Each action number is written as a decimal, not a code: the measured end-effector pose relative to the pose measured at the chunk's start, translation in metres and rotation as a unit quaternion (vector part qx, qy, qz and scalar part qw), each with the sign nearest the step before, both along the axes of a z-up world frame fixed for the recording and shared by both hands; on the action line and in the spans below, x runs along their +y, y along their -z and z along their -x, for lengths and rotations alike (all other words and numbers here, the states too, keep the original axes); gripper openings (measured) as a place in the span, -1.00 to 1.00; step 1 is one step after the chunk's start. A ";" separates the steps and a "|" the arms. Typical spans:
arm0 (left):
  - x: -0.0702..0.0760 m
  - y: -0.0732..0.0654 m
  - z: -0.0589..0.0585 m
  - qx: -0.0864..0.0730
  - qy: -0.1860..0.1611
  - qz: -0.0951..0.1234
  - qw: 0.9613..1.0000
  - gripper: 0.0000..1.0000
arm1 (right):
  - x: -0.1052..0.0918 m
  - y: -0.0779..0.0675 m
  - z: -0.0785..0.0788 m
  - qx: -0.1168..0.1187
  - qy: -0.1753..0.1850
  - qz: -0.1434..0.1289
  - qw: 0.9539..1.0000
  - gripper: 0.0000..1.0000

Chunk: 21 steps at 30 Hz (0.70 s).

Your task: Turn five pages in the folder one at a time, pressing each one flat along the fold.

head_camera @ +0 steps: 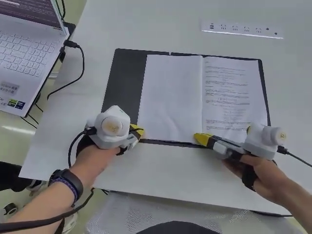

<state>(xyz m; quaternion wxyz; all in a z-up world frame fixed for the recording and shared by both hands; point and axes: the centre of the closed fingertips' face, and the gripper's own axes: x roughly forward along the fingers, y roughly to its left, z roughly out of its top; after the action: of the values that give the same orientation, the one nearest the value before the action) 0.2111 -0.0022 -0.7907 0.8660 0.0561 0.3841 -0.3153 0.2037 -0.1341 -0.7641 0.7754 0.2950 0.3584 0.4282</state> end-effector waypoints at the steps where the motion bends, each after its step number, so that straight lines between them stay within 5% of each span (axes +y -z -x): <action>1: 0.000 0.000 0.000 0.000 -0.001 0.000 1.000 -1.00 | 0.000 0.000 0.000 0.000 0.000 0.000 1.000 -1.00; 9: -0.003 -0.002 0.003 0.014 -0.006 0.008 1.000 -0.95 | 0.002 -0.005 0.005 0.002 0.001 0.010 1.000 -1.00; 21: -0.010 -0.028 0.024 -0.001 0.003 0.012 1.000 -0.64 | -0.023 -0.015 0.011 -0.038 0.000 0.046 0.998 -0.67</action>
<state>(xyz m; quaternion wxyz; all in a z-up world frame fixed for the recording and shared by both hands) 0.1874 -0.0119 -0.7631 0.8658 0.0475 0.3793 -0.3228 0.1929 -0.1573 -0.7489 0.8015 0.2422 0.3477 0.4219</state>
